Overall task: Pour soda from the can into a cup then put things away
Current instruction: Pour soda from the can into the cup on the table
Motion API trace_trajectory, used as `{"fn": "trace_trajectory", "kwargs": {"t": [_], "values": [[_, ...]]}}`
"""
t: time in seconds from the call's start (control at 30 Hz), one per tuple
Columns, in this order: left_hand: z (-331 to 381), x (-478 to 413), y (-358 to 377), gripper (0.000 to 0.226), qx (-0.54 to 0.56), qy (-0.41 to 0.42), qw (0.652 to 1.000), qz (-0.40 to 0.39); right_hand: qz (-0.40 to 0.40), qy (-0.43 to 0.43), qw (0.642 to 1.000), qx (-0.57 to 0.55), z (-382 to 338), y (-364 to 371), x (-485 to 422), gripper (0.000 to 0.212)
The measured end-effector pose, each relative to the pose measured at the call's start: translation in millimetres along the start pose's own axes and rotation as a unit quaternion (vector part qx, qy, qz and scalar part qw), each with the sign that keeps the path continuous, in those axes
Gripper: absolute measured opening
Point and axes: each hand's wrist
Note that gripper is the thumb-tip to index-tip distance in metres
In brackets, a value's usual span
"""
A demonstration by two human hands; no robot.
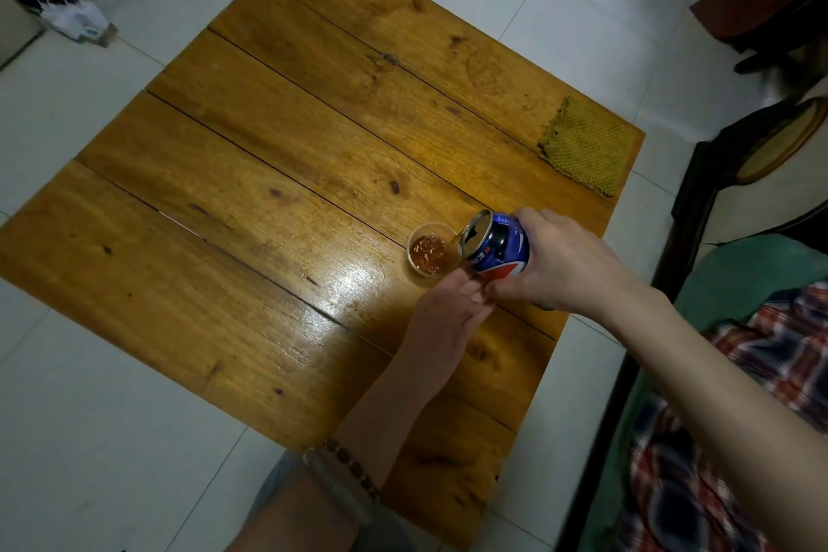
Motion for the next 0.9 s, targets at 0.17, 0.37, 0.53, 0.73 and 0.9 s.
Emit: {"fn": "trace_trajectory", "kwargs": {"t": [0.17,0.37,0.53,0.73,0.9], "values": [[2.5,-1.4,0.7,0.039,0.090,-0.054,0.994,-0.006,0.001,-0.001,1.000,-0.002,-0.4,1.0,-0.6,0.068],[7.7,0.1,2.3,0.041,0.121,-0.070,0.990,-0.011,0.002,-0.004,1.000,0.002,-0.8,1.9,-0.5,0.067],[7.8,2.4,1.1,0.038,0.100,-0.055,0.993,-0.014,0.004,-0.002,1.000,0.002,-1.6,1.8,-0.2,0.066],[8.9,2.9,0.9,0.042,0.099,-0.054,0.993,-0.021,0.012,-0.008,1.000,0.009,-2.6,1.9,0.9,0.067],[6.9,4.6,-1.5,0.042,0.063,-0.039,0.997,-0.018,0.014,-0.008,1.000,0.013,-3.4,2.0,1.9,0.066]]}}
Point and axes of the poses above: each hand's wrist, its own x-axis away from the middle knuckle, its own y-axis out of the palm, z = x × y, and after that the axes turned 11 degrees about z, right-handed
